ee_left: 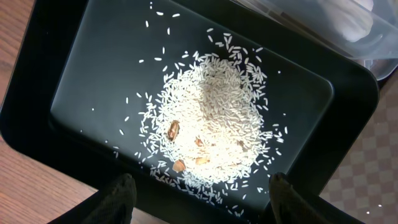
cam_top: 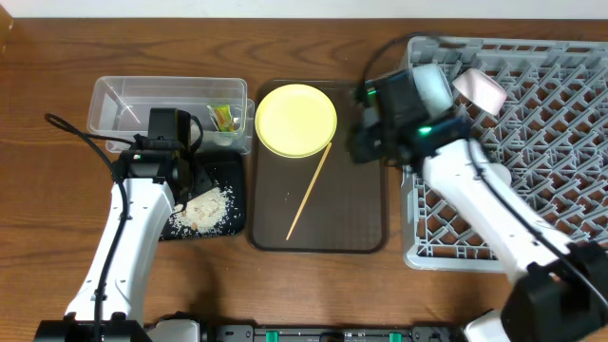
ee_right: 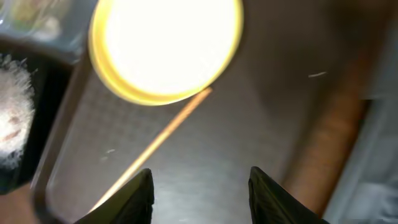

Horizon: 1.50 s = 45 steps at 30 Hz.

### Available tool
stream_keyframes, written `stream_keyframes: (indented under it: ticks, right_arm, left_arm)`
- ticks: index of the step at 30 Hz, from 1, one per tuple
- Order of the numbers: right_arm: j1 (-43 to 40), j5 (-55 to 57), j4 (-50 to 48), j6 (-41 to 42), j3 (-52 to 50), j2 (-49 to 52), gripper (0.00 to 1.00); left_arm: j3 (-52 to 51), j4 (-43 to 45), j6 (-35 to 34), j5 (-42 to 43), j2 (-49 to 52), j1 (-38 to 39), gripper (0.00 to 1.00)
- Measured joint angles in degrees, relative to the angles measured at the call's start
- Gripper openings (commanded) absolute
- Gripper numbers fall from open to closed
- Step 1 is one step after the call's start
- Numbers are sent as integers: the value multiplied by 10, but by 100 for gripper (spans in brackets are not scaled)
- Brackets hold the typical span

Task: Sort waste into correct bins and load items into the dishwasher rack
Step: 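Return the right gripper to the tray and grasp the second chopstick, then carry the second chopstick to the rack and insert it upright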

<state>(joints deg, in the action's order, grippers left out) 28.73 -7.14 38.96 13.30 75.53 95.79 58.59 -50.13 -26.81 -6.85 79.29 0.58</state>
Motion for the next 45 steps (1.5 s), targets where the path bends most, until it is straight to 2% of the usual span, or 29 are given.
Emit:
stream_keyframes:
  ticks: [8, 12, 14, 20, 23, 26, 31, 37, 45]
  right_arm:
    - [93, 39, -22, 93, 1, 105, 47]
    - [129, 68, -42, 131, 1, 154, 43]
    - [142, 82, -45, 149, 1, 173, 40]
    - [158, 121, -32, 197, 3, 199, 22]
    - [157, 138, -9, 218, 5, 199, 15]
    - [155, 155, 13, 235, 5, 199, 2]
    - [137, 164, 38, 249, 6, 196, 1]
    - [76, 168, 47, 234, 6, 176, 1]
    - [3, 157, 71, 150, 5, 27, 1]
  left_arm:
    - [0, 0, 0, 0, 0, 0, 71]
    - [0, 0, 0, 0, 0, 0, 71]
    - [0, 0, 0, 0, 0, 0, 71]
    - [0, 0, 0, 0, 0, 0, 71]
    - [0, 0, 0, 0, 0, 0, 71]
    - [0, 0, 0, 0, 0, 0, 71]
    - [0, 0, 0, 0, 0, 0, 71]
    - [0, 0, 0, 0, 0, 0, 71]
    - [0, 0, 0, 0, 0, 0, 71]
